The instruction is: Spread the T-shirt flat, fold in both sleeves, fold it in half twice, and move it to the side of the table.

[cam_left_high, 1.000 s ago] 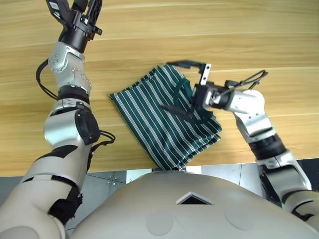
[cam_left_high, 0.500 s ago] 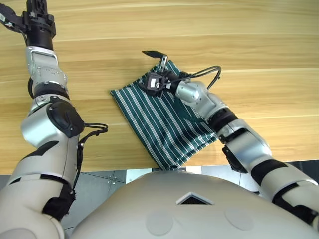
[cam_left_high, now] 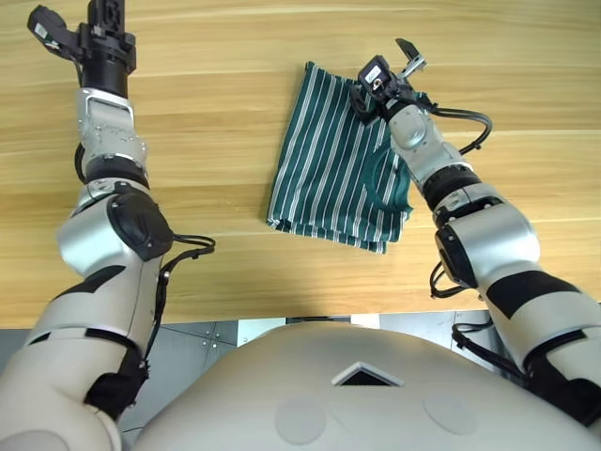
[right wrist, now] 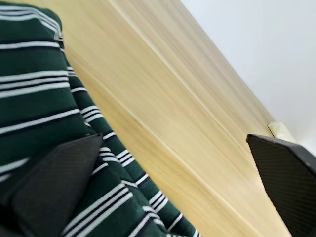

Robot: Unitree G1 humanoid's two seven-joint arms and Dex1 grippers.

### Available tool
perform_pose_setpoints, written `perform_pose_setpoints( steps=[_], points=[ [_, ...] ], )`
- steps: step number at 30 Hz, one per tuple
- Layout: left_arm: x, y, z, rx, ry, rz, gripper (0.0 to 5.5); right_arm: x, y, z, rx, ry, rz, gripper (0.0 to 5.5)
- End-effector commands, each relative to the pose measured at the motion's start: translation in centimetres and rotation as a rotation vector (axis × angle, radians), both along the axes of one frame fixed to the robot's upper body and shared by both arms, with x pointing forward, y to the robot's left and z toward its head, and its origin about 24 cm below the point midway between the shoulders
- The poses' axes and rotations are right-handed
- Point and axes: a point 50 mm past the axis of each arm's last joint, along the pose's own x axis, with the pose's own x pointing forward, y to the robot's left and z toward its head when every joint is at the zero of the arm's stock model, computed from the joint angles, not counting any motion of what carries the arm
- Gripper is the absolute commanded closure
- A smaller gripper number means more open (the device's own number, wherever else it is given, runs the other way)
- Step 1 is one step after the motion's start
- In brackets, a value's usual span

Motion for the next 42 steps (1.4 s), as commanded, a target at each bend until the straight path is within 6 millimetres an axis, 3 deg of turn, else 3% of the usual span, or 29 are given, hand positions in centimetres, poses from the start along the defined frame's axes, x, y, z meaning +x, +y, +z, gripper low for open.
perform_pose_setpoints(
  steps=[1,10,16,20,23,26,30,34,38,42],
  points=[
    [0.0,-0.7,0.3,0.017,-0.051,-0.064,3.44,-1.7,0.4,-2.4,0.005,0.096,0.043,0.12],
    [-0.1,-1.7,-0.1,0.032,-0.072,-0.118,3.44,-2.1,1.3,-2.5,0.038,0.090,0.112,0.12],
    [-0.6,-2.9,-0.2,0.114,-0.131,-0.216,3.44,-1.4,1.4,-0.7,0.122,-0.007,0.135,0.12],
    [-2.2,-3.4,1.0,0.457,-0.269,-0.379,3.44,-1.2,1.3,1.9,0.210,-0.164,0.245,0.12],
    [-5.2,-2.2,3.5,0.695,-0.430,-0.578,3.44,-2.0,-1.1,5.4,0.310,-0.305,0.362,0.12],
    [-8.9,-3.1,3.3,0.966,-0.476,-0.812,3.44,-4.4,-3.1,7.4,0.322,-0.332,0.516,0.12],
    [-12.8,-4.5,0.6,1.274,-0.404,-1.071,3.44,-10.1,-3.1,8.9,0.266,-0.244,0.823,0.12],
    [-15.9,-6.5,-1.9,1.354,-0.370,-1.266,3.44,-16.0,-3.3,7.6,0.075,-0.071,1.096,0.12],
    [-17.9,-8.0,-3.2,1.364,-0.374,-1.373,3.44,-20.0,-3.8,6.4,-0.024,0.084,1.261,0.12],
    [-18.7,-8.5,-4.3,1.386,-0.353,-1.408,3.12,-21.3,-4.6,4.7,-0.090,0.189,1.278,0.10]
  ],
)
